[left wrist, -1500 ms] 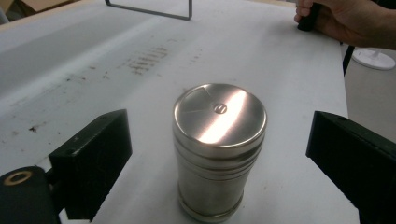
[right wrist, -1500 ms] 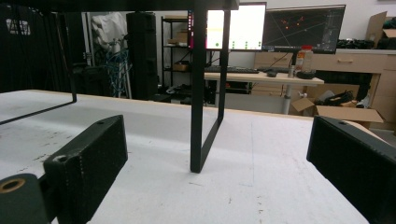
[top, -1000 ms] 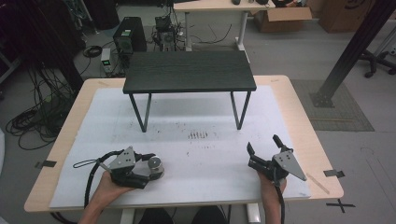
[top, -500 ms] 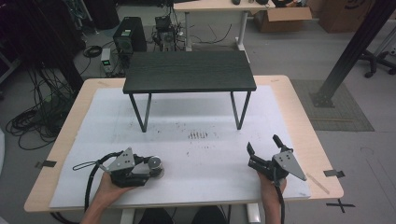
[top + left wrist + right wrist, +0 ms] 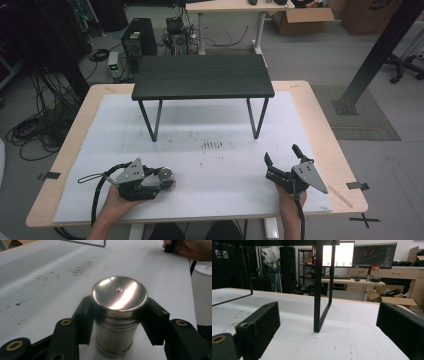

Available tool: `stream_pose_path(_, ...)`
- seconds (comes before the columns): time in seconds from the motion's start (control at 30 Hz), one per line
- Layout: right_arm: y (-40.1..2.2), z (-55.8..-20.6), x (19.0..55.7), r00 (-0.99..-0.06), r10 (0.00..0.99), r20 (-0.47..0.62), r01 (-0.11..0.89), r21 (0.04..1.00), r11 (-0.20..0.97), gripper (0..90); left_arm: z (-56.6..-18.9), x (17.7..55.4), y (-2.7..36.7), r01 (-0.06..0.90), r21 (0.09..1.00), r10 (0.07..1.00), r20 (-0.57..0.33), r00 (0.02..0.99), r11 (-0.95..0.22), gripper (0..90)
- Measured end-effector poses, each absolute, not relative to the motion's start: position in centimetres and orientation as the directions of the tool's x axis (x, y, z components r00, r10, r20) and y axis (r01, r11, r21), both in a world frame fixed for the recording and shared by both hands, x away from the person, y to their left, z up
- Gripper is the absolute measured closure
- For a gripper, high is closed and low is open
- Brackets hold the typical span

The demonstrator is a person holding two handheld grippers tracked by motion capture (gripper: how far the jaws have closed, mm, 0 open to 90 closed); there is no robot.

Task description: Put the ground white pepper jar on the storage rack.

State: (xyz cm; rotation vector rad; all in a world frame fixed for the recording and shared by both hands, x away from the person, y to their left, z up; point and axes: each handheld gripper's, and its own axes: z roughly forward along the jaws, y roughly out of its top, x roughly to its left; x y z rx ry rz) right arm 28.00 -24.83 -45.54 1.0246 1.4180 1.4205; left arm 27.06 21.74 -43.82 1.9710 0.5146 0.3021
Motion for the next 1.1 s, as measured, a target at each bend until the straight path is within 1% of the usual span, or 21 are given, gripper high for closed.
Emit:
stream_pose_path(0.3,-24.8,-45.5,28.0,-0.294,0.956,-0.021,-0.022,1.0,0.015,4.9,-43.0,26.9,21.6,0.224,0.904,0.495,-0.017,0.869,-0.363,48.9)
stream_pose_path(0.77,-24.8,-45.5,28.0,-0.294,0.956,-0.02,-0.021,1.0,0.015,4.9,-39.1,27.3,21.0,0.208,0.911,0.5,-0.002,0.866,-0.356,49.0)
stream_pose_path(1.1,-24.8,-45.5,28.0,-0.294,0.956,-0.02,-0.021,1.0,0.014,4.9,-36.0,28.5,20.0,0.205,0.909,0.508,0.008,0.861,-0.363,49.0)
